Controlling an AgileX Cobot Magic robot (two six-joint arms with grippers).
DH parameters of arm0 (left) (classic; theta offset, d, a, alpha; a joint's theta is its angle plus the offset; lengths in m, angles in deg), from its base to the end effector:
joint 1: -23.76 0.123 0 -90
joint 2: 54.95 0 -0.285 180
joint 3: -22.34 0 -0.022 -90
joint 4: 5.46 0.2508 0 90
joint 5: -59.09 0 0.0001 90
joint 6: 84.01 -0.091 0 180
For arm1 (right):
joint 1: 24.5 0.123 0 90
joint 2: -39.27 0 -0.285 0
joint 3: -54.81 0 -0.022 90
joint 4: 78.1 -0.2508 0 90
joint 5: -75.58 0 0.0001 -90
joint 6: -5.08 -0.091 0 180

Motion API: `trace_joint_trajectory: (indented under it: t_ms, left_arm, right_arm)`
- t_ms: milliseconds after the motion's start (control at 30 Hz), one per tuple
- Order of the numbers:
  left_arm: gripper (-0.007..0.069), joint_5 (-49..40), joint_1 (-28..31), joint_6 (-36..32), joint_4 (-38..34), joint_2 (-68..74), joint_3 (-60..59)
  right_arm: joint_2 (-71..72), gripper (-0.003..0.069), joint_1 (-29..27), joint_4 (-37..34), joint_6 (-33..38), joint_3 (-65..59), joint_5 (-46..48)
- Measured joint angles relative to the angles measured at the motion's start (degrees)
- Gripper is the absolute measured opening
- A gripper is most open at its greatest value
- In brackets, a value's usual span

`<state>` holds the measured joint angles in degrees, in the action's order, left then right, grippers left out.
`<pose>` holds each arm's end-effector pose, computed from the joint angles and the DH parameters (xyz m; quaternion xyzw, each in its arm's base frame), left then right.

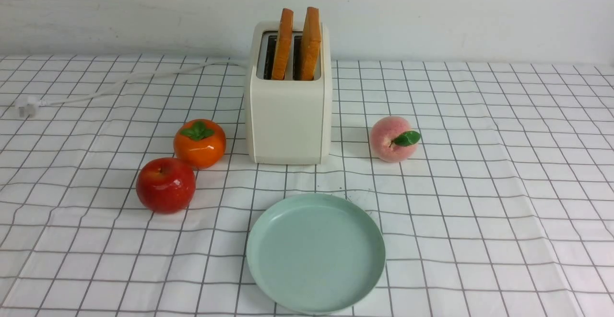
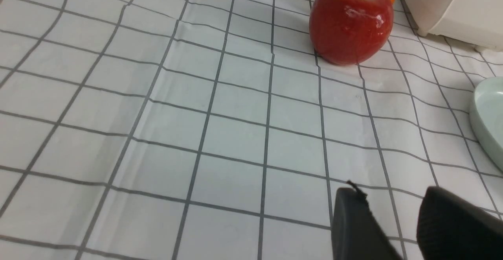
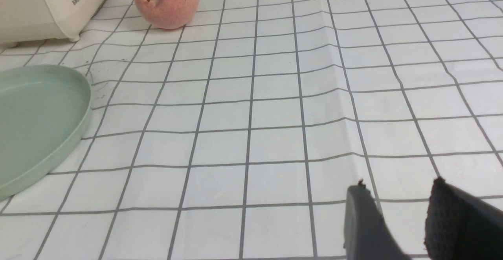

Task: Take toasted bread from bread machine on white checkered table place on plate.
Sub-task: 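Reach for a toast slice standing in the toaster with the left gripper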

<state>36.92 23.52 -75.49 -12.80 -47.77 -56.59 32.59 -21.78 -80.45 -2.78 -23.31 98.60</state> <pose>0.0523 -0.0046 0.1692 -0.0922 0.8042 -0.0988 0.5788 0.0512 0.0039 0.1729 0.0467 0.8066 0.0718 0.5848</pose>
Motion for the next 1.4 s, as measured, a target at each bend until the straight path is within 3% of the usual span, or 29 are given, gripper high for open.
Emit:
trace_joint_trajectory:
  t_ms: [733, 933, 1100, 1233, 1400]
  left_arm:
    - [0.0237, 1.41, 0.00, 0.28, -0.28, 0.00, 0.00]
    - [0.0237, 13.71, 0.00, 14.33, -22.30, 0.00, 0.00]
    - [0.0237, 21.57, 0.00, 17.77, -34.13, 0.00, 0.00]
    - [0.0192, 15.67, 0.00, 16.98, -36.27, 0.42, 3.77]
    - [-0.0013, -7.34, 0.00, 6.91, -25.04, 15.42, 23.14]
  right_arm:
    - [0.00, 0.0240, 0.00, 0.00, 0.00, 0.00, 0.00]
    - [0.00, 0.0240, 0.00, 0.00, 0.00, 0.00, 0.00]
    - [0.00, 0.0240, 0.00, 0.00, 0.00, 0.00, 0.00]
    - [0.00, 0.0240, 0.00, 0.00, 0.00, 0.00, 0.00]
    - [0.00, 0.0240, 0.00, 0.00, 0.00, 0.00, 0.00]
